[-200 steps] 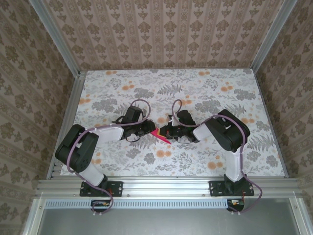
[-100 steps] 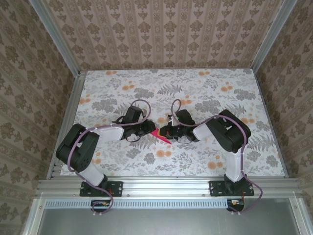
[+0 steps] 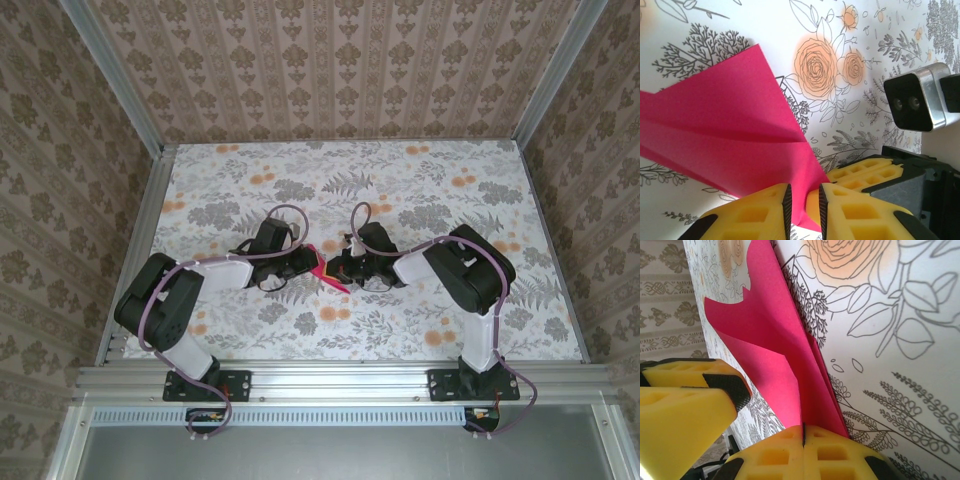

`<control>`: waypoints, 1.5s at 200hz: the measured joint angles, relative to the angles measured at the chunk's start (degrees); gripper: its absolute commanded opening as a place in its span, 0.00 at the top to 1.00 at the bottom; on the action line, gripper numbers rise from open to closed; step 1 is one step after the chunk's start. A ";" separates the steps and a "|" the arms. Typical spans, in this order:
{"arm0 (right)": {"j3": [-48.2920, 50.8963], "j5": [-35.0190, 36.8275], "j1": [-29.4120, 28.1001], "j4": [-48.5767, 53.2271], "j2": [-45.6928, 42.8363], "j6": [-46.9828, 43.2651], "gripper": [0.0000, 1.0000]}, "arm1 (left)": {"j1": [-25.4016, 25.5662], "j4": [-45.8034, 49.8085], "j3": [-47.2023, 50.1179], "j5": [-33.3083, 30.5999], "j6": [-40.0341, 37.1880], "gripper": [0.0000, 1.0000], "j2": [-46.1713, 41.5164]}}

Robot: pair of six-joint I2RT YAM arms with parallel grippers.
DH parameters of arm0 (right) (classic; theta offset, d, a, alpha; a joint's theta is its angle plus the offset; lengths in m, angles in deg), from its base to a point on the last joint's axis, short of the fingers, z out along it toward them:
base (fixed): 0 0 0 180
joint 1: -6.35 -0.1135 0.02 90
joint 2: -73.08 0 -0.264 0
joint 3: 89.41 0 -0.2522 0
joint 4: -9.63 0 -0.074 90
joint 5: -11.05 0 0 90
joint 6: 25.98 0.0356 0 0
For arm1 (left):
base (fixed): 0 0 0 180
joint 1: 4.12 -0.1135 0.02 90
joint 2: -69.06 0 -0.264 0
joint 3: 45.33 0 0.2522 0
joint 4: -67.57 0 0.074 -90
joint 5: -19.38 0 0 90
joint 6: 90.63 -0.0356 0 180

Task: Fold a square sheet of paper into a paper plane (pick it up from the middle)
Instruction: Fold the wing for the fifth time at the center of the table.

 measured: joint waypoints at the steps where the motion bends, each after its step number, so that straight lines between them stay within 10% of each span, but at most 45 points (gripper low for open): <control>1: 0.00 0.00 0.02 -0.04 0.00 0.04 1.00 | 0.00 -0.02 0.02 0.00 0.00 0.76 0.00; 161: 0.46 -0.28 0.33 -1.22 0.15 2.49 1.00 | 0.00 0.63 -1.46 0.17 -0.68 0.79 4.52; 300: 1.18 -5.27 4.55 10.05 -7.02 -9.55 0.77 | -0.44 1.22 -3.32 2.03 1.16 0.81 6.75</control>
